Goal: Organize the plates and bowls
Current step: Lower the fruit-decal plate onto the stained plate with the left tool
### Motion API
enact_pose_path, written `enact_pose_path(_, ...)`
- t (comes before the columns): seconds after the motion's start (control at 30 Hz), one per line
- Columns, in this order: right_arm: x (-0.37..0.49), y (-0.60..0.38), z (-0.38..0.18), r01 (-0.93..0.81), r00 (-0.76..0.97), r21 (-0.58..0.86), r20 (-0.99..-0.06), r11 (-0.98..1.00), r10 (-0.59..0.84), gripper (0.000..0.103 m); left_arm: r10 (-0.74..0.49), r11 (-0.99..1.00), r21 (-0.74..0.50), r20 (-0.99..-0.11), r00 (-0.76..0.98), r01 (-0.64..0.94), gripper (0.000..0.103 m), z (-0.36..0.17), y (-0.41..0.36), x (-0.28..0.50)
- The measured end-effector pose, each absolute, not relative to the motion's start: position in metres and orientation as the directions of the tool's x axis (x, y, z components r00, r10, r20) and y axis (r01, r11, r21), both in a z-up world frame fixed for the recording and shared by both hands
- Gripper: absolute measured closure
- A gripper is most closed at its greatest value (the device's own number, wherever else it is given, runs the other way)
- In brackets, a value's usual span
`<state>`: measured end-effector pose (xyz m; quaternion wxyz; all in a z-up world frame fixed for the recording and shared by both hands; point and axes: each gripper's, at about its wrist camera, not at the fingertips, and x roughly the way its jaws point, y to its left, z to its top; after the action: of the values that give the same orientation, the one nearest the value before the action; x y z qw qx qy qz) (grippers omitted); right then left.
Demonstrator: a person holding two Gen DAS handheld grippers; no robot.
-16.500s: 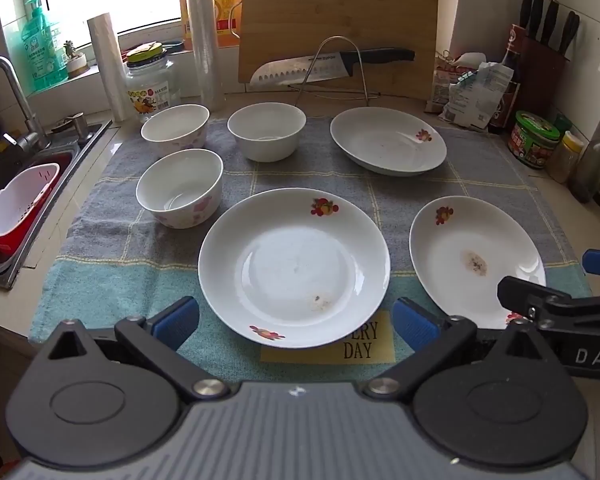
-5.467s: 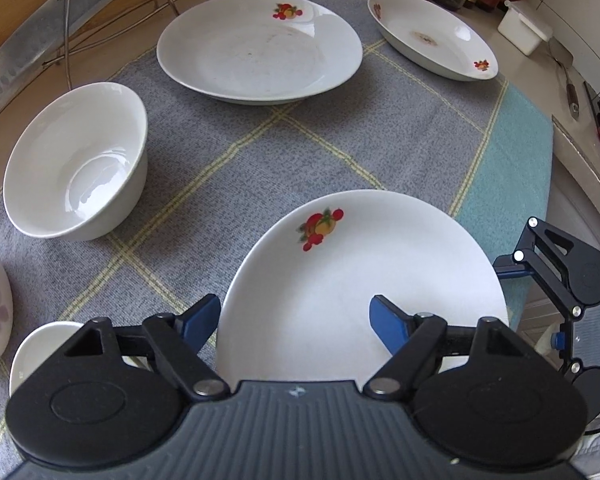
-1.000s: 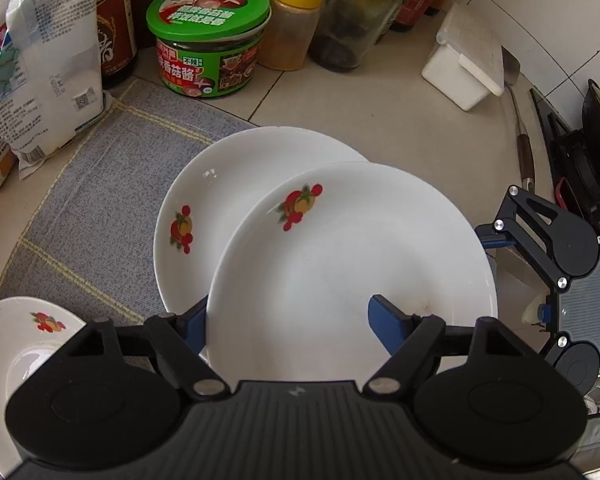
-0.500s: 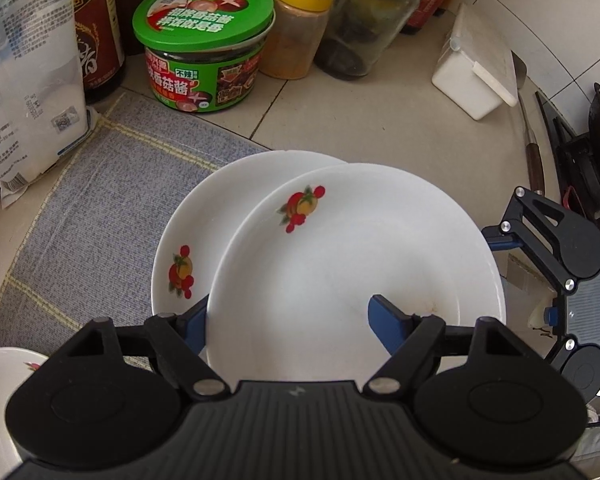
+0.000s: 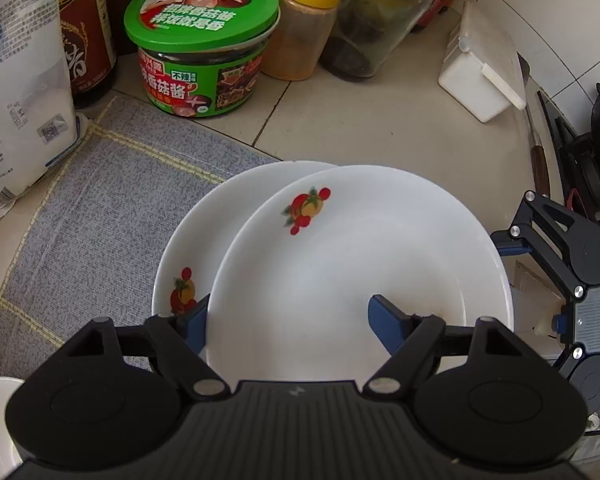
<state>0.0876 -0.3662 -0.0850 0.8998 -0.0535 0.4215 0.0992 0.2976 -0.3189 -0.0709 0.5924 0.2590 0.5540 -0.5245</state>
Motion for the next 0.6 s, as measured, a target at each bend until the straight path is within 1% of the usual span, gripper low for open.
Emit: enact_pose_path(0.6, 0.0882, -0.3644, -0.082, -0.195, 0.617, -0.001, -0.778, 0.981, 0.122, 0.0, -0.315, 0.306, -0.252, -0.937, -0.152, 0.918, 0.024, -0.0792, -0.3251, 0.2975)
